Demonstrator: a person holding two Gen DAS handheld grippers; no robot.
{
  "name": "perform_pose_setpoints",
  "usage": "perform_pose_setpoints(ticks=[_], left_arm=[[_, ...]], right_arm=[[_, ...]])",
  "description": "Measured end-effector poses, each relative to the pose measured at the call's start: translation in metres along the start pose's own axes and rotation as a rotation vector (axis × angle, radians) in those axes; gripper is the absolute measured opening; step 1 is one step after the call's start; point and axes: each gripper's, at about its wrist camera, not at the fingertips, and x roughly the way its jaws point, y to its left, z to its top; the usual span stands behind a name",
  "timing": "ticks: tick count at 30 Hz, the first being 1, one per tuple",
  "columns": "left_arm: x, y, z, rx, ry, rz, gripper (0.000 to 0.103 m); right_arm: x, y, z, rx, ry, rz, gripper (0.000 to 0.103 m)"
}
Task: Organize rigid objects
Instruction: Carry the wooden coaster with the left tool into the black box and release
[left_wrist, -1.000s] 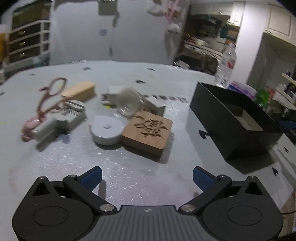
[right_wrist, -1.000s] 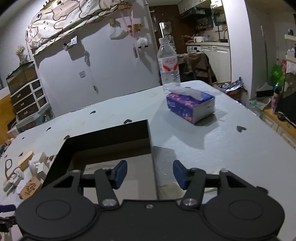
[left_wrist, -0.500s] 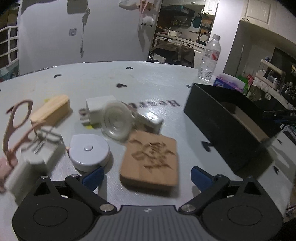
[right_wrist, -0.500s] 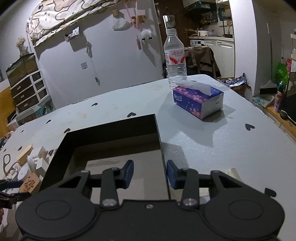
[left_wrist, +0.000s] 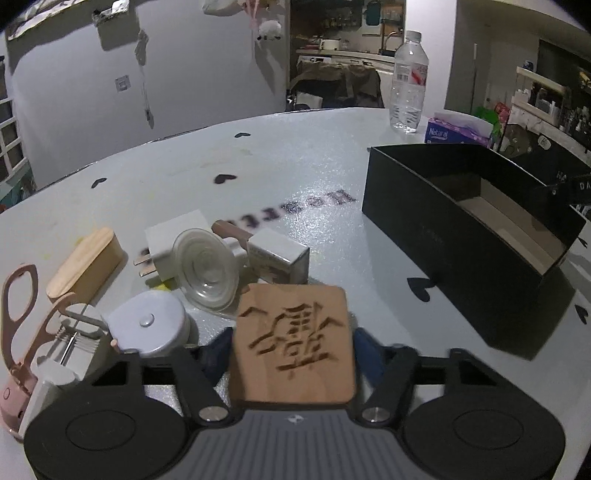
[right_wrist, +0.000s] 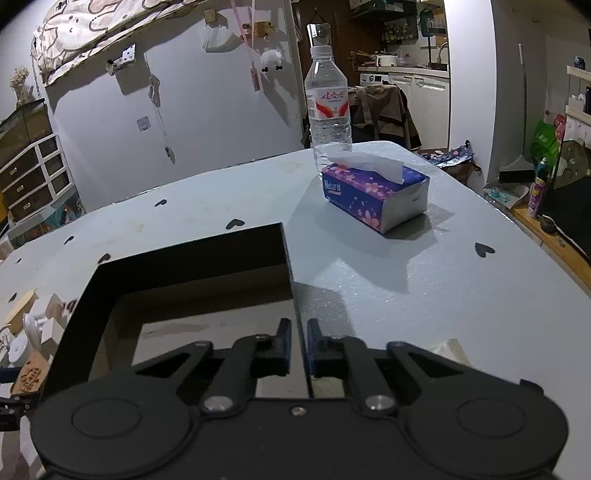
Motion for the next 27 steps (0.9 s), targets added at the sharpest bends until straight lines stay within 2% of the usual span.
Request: perform_pose_setpoints(ticks=[5,16,23,27], left_arm=[[-0.006,-0.004,-0.003,-0.044,0.021,0.03,0.064],[-0.028,-0.001,-0.004,-0.347,0.013,-0.019,0.064],[-0.051,-0.022,0.043,-0.418,-0.098,-0.086,0.064],[-0.044,-0.049,0.078,-0.431,-0.116,-0.149,0.064]], right_arm=[[-0.001,-0.003,-0.002,0.002,-0.011,0.017,0.005],[-0.001,-0.002,-0.002,-0.013,-0.012,0.017,0.005],[-0.001,0.005,-0.003,-0.036,-0.01,-0.001,0.004],[-0.002,0.002,-0.003,-0.025,-0.01,0.007,0.004]])
